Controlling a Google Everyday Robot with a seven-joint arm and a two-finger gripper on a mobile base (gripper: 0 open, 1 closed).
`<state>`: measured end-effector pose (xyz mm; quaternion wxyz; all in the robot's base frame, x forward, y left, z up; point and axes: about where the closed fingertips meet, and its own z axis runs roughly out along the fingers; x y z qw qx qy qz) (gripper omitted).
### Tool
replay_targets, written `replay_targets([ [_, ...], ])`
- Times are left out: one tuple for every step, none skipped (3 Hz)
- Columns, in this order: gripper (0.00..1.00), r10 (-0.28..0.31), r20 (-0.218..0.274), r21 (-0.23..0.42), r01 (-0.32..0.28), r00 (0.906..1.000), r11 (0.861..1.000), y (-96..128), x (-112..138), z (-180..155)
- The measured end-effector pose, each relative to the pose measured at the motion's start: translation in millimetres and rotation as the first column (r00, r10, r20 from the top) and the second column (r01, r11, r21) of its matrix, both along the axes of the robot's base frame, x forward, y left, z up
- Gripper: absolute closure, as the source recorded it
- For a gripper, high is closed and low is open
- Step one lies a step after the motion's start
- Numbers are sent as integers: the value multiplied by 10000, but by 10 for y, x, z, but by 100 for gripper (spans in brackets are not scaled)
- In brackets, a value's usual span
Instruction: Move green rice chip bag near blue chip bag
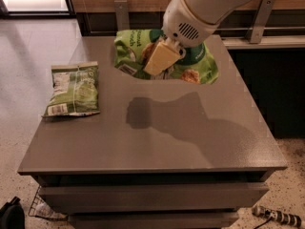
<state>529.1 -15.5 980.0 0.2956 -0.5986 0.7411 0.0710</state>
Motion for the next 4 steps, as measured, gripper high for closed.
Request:
replay_targets([
  [100,-1079,-96,521,1083,9941,9928,-370,374,140],
  [100,-2198,-419,1095,2232,9746,9686,-712,670,196],
  [100,-3115,-755,1400,3193,9473,9372,-985,931,268],
  [100,-3206,-764,1403,3285,9441,9340,-991,961,253],
])
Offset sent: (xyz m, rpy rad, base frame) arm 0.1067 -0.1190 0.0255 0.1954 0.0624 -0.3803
